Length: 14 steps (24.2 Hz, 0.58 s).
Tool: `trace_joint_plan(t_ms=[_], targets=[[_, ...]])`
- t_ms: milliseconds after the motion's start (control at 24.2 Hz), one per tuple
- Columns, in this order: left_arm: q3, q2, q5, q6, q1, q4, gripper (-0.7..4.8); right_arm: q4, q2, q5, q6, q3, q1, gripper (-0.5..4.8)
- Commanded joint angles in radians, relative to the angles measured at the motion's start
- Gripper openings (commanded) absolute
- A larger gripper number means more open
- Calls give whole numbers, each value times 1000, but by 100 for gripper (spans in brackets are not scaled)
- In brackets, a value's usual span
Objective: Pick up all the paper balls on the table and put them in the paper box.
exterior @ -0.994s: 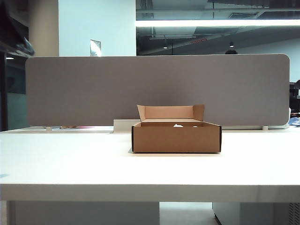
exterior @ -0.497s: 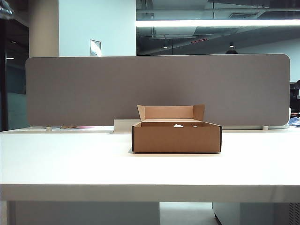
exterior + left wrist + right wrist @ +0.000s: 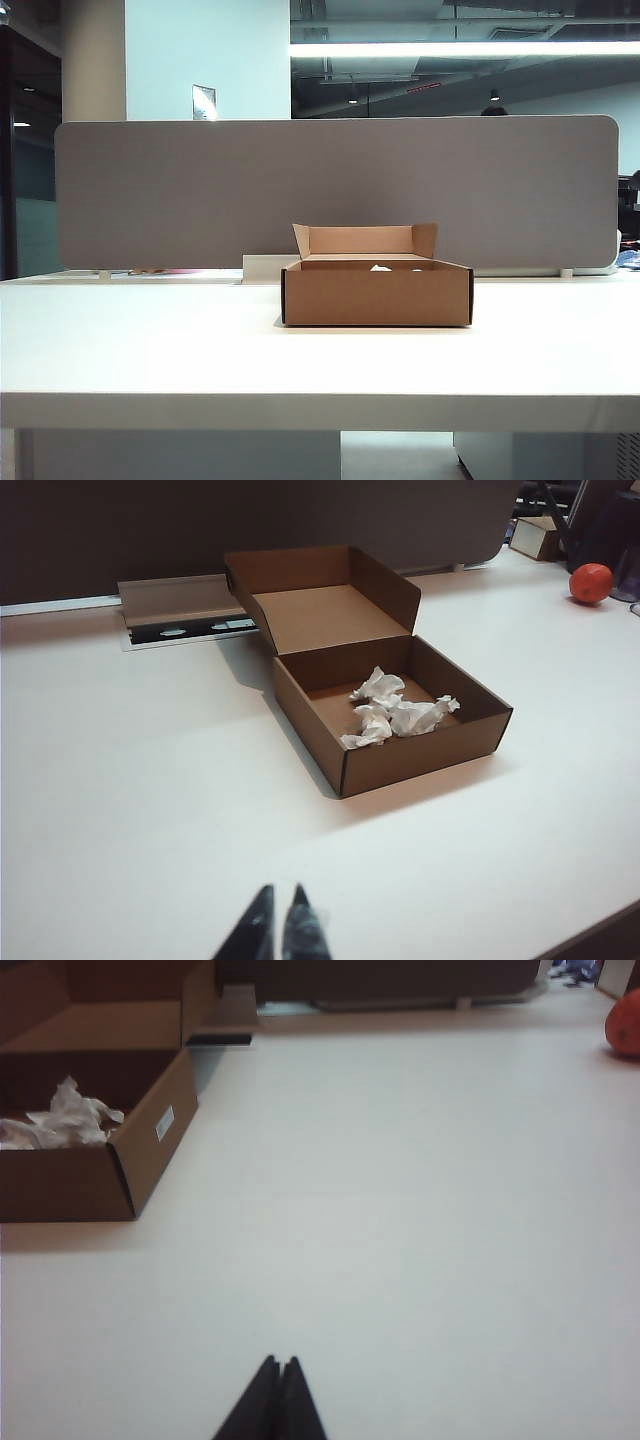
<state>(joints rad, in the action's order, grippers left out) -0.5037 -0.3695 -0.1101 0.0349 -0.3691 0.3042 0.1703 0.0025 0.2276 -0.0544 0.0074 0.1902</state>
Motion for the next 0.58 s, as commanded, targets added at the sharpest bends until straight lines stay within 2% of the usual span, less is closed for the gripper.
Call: trace_joint_plan(t_ms=[41, 414, 580], targets=[[-3, 0, 2, -11, -1, 6, 16, -38, 0, 16, 8, -4, 1, -6], [-2, 0, 7, -26, -1, 1, 15, -15, 1, 17, 6, -6, 2, -5], [40, 0, 74, -6, -1, -72, 15, -15, 0, 17, 6, -6, 2, -5]])
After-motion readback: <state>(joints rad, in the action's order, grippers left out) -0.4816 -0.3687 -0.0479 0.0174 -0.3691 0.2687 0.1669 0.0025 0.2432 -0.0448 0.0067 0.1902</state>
